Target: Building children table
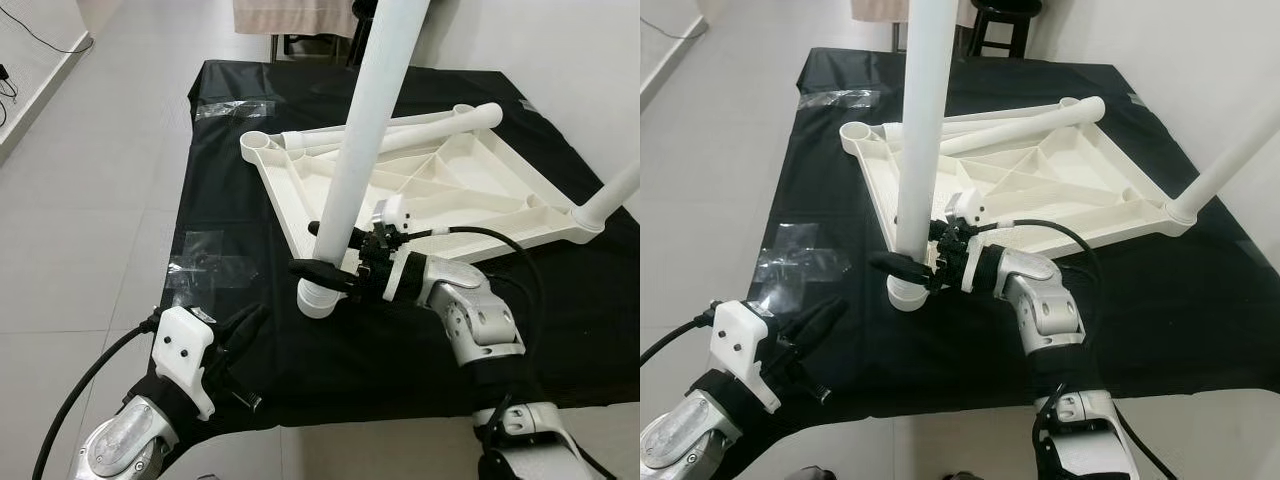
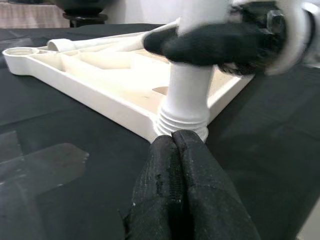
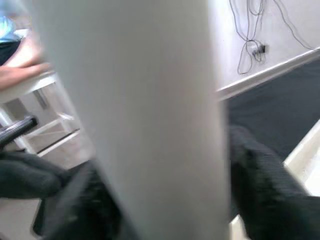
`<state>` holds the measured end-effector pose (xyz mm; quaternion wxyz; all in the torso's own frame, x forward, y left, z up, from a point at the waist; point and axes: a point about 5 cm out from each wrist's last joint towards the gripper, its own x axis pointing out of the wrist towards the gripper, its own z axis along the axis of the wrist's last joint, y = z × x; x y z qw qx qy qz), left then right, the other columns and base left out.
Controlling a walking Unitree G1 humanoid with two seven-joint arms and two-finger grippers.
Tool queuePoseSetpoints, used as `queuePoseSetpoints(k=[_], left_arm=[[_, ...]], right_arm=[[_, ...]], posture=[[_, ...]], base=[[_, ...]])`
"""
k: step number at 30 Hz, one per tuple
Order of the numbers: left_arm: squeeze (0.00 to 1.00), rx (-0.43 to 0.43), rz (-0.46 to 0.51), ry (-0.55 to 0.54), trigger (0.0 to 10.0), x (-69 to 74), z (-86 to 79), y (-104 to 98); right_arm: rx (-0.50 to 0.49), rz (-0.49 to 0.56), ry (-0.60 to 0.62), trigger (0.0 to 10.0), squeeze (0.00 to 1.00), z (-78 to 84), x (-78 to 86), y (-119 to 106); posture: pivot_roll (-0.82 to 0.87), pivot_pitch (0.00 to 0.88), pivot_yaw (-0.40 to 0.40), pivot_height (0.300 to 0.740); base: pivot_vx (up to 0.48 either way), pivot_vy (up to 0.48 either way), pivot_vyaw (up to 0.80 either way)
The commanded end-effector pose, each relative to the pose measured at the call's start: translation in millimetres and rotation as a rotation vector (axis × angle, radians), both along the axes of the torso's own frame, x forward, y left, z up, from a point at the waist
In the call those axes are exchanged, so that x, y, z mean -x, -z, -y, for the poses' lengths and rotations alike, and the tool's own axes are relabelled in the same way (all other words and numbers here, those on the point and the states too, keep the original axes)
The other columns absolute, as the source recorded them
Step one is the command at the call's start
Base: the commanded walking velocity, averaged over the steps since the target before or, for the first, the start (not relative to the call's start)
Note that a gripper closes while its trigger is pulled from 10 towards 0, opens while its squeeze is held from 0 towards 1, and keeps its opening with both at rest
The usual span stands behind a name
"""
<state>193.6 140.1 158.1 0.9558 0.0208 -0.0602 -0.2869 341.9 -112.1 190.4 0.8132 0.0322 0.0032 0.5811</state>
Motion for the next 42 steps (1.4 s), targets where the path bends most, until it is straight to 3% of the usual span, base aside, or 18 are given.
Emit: queuePoseSetpoints(k=[1,8,13,14,16,17,18,19,20,21,28,32,33,35,36,37,40,42], left_arm=[[0.0,-0.011,-0.018,0.008,10.0,1.5,1.6,4.9],[0.0,-0.011,-0.017,0.009,10.0,0.2,1.3,5.5],[0.0,-0.01,-0.016,0.01,10.0,-0.2,0.4,5.3],[0.0,-0.01,-0.016,0.011,10.0,0.1,0.0,5.0],[0.0,-0.01,-0.016,0.01,10.0,1.3,-1.6,4.3],[0.0,-0.01,-0.016,0.01,10.0,1.7,-2.1,4.1],[0.0,-0.01,-0.016,0.01,10.0,1.7,-2.1,4.1],[0.0,-0.008,-0.016,0.009,10.0,1.5,-3.2,3.6],[0.0,-0.007,-0.017,0.008,10.0,1.0,-4.1,3.3],[0.0,-0.006,-0.017,0.007,10.0,0.6,-4.8,3.1],[0.0,-0.005,-0.02,0.015,10.0,0.1,-4.0,3.8],[0.0,-0.001,-0.018,0.003,10.0,0.3,-4.5,3.8],[0.0,0.0,-0.018,0.002,10.0,0.5,-4.6,4.0],[0.0,0.001,-0.019,0.003,10.0,0.5,-4.6,4.3],[0.0,0.002,-0.02,0.005,10.0,0.5,-4.4,4.5],[0.0,0.002,-0.02,0.005,10.0,0.5,-4.4,4.5],[0.0,0.003,-0.021,0.009,10.0,-0.3,-2.8,5.3],[0.0,0.003,-0.02,0.009,10.0,-0.4,-2.6,5.4]], right_arm=[[-0.044,0.015,0.003,0.0,0.0,9.7,-5.2,-5.0],[-0.041,0.024,-0.022,0.0,0.0,12.6,-6.4,-6.0],[0.001,0.04,0.003,0.0,0.0,11.8,5.8,3.5],[0.031,0.034,0.05,0.0,0.0,9.1,12.0,10.9],[0.089,-0.001,0.311,0.0,0.0,-3.1,19.9,31.2],[0.098,-0.013,0.498,0.0,0.0,-5.1,19.4,37.3],[0.098,-0.013,0.498,0.0,0.0,-5.1,19.4,37.3],[0.083,-0.066,0.656,0.0,0.0,-12.6,32.3,48.5],[0.11,-0.067,0.707,0.0,0.0,-21.2,43.1,55.2],[0.128,-0.063,0.728,0.0,0.0,-27.0,50.5,58.6],[0.109,-0.094,0.714,0.0,0.0,-28.4,44.6,57.0],[0.117,-0.1,0.684,0.0,0.0,-34.4,49.6,56.3],[0.114,-0.107,0.652,10.0,0.0,-35.7,49.3,55.1],[0.112,-0.113,0.63,10.0,0.0,-36.1,48.8,54.5],[0.098,-0.105,0.58,10.0,1.0,-38.4,47.7,50.2],[0.098,-0.105,0.58,10.0,1.0,-38.4,47.7,50.2],[0.044,-0.015,0.34,10.0,1.0,-43.5,41.1,27.6],[0.037,0.005,0.296,10.0,1.0,-42.6,39.0,23.1]], posture=[[0.16,0.108,-0.111,0.74],[0.14,0.103,-0.109,0.74],[0.13,0.108,-0.105,0.74],[0.13,0.114,-0.106,0.74],[0.13,0.122,-0.107,0.74],[0.13,0.122,-0.107,0.74],[0.13,0.122,-0.107,0.74],[0.12,0.134,-0.098,0.74],[0.11,0.132,-0.089,0.74],[0.11,0.132,-0.089,0.74],[0.12,0.123,-0.096,0.74],[0.12,0.124,-0.097,0.74],[0.12,0.121,-0.096,0.74],[0.12,0.117,-0.095,0.74],[0.12,0.116,-0.095,0.74],[0.12,0.116,-0.095,0.74],[0.13,0.108,-0.097,0.74],[0.13,0.108,-0.097,0.74]], base=[[0.0,0.0,0.0],[0.0,0.0,0.0],[0.0,0.0,0.0],[0.0,0.0,0.0],[0.0,0.0,0.0],[0.0,0.0,0.0],[0.0,0.0,0.0],[0.0,0.0,0.0],[0.0,0.0,0.0],[0.0,0.0,0.0],[0.0,0.0,0.0],[0.0,0.0,0.0],[0.0,0.0,0.0],[0.0,0.0,0.0],[0.0,0.0,0.0],[0.0,0.0,0.0],[0.0,0.0,0.0],[0.0,0.0,0.0]])
